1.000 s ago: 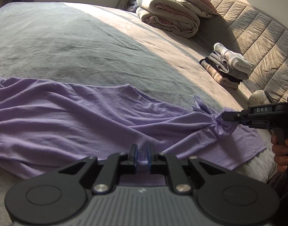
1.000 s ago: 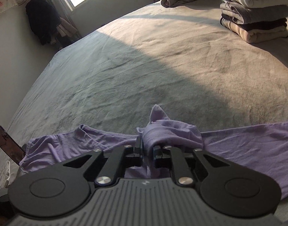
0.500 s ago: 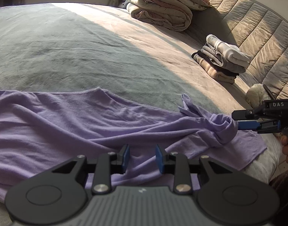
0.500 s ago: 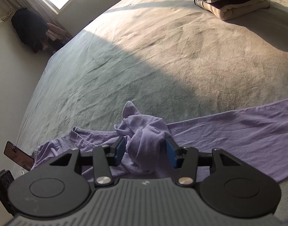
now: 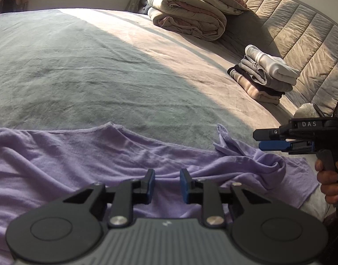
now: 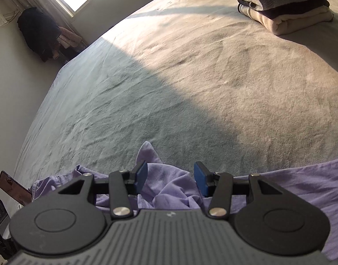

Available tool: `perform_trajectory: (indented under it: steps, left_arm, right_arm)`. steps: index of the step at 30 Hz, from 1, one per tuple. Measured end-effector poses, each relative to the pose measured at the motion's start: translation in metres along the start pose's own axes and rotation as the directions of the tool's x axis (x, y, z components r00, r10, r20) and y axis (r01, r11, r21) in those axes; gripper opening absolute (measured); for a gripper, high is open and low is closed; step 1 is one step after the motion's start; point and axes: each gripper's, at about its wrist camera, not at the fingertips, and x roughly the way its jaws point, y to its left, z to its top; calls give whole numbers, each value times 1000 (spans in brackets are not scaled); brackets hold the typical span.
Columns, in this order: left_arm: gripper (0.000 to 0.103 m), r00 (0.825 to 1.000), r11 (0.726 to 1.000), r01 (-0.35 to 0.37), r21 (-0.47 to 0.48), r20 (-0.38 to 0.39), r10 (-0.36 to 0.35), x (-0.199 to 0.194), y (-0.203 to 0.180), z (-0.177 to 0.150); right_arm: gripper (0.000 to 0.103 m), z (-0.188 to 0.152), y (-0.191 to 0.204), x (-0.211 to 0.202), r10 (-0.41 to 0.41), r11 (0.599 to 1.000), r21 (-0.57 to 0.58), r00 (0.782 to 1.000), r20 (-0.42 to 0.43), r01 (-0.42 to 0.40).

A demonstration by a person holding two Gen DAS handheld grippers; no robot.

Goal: Fold clothes

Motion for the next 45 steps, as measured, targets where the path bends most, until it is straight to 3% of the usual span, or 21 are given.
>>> perform_trajectory:
  steps: [5, 9, 11, 13, 14, 17, 24, 28, 37, 45]
  left_arm:
    - [25, 993, 994, -82, -77, 77, 88, -2, 32, 11]
    - [25, 989, 991, -107, -86, 97, 115, 4, 44, 15]
    - [24, 989, 989, -111, -96, 87, 120, 9, 46, 17]
    - [17, 989, 988, -114, -101, 83, 122, 12, 45, 19]
    - [15, 989, 988, -115, -103, 82, 123, 12, 44, 20]
    - [14, 988, 987, -119, -107, 84, 128, 13, 41, 21]
    - [14, 986, 986, -136, -92, 84, 144, 11, 29, 22]
    - [14, 987, 989, -118, -85, 98, 126, 2, 22, 22]
    - [14, 993, 998, -58, -37, 98, 61, -13, 4, 13]
    - [14, 994, 995, 22, -93, 108, -12, -27, 1, 9]
  right_arm:
    - [51, -10, 19, 26, -24, 984, -176, 1000, 19, 27]
    - [51, -18, 37, 38, -61, 934, -347, 995, 79, 85]
    - [41, -24, 40, 42, -82, 900, -416, 989, 121, 126]
    - [10, -28, 42, 43, -95, 869, -468, 983, 158, 159]
    - [5, -28, 41, 41, -97, 865, -473, 981, 169, 167]
    - [5, -22, 36, 27, -119, 868, -450, 969, 218, 208]
    - [5, -13, 24, -29, -183, 835, -428, 908, 377, 346]
    - [5, -6, 16, -58, -215, 853, -374, 897, 386, 365]
    - [5, -14, -12, -110, -319, 848, -269, 845, 429, 457]
    - [5, -37, -53, -123, -419, 841, -176, 822, 387, 511]
